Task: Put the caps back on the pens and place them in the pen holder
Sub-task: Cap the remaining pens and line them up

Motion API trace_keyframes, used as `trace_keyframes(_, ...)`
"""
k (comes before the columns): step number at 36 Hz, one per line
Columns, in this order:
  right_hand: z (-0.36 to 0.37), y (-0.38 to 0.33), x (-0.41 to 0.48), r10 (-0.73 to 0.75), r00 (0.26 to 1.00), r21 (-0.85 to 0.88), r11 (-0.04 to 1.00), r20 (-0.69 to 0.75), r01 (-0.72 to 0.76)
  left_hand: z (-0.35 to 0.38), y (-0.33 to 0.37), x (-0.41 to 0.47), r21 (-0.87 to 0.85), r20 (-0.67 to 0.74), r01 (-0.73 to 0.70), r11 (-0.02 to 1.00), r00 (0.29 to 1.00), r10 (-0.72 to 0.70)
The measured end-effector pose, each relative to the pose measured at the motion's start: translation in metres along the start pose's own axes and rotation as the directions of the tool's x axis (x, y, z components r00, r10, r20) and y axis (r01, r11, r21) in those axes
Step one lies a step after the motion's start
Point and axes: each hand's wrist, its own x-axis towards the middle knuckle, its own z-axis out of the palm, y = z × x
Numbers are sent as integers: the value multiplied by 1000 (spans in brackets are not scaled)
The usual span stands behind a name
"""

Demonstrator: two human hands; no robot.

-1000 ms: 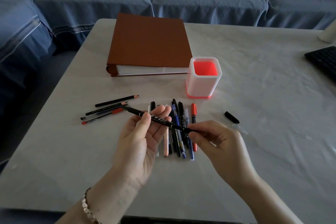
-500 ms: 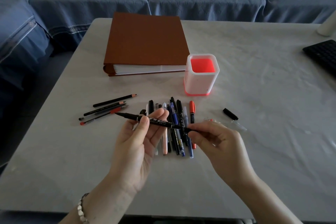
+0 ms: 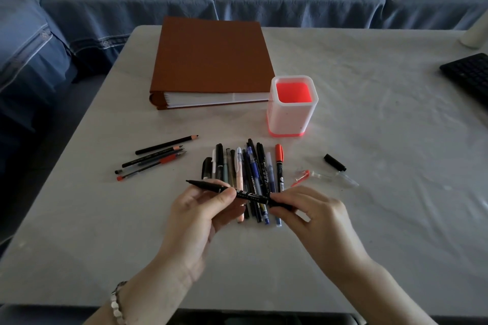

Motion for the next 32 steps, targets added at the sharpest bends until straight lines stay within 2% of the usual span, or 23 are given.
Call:
trace_keyframes(5, 2, 1, 0, 64, 998, 54, 997, -6, -63, 6, -2, -2, -2, -31, -57, 998, 998, 57)
trace_keyframes(10, -1, -1, 1, 242, 965, 204, 945, 101, -258, 9, -4, -3, -4, -29, -88, 996, 996, 88)
trace_keyframes(15, 0, 0, 4, 285, 948, 280, 907, 145, -315, 9, -5, 0, 2, -25, -79, 997, 997, 80)
trace_keyframes(18, 2, 0, 3, 240, 966, 231, 939, 95, -256, 9, -7, 0, -4, -43, -80, 997, 996, 80)
trace_keyframes(22, 8, 3, 0, 61, 998, 56, 997, -29, -59, 8, -10, 2, -11, -84, -61, 998, 995, 60)
trace_keyframes(28, 17, 15, -4, -143, 990, -169, 976, -10, 139, 5, -15, 6, -74, -105, 87, 993, 990, -95)
trace_keyframes(30, 18, 17, -4, -135, 991, -168, 977, -6, 133, 4, -15, 8, -71, -102, 109, 991, 988, -116)
trace_keyframes(32, 15, 18, -3, -68, 998, -77, 995, 11, 69, 5, -13, 11, -44, -102, 97, 994, 990, -101)
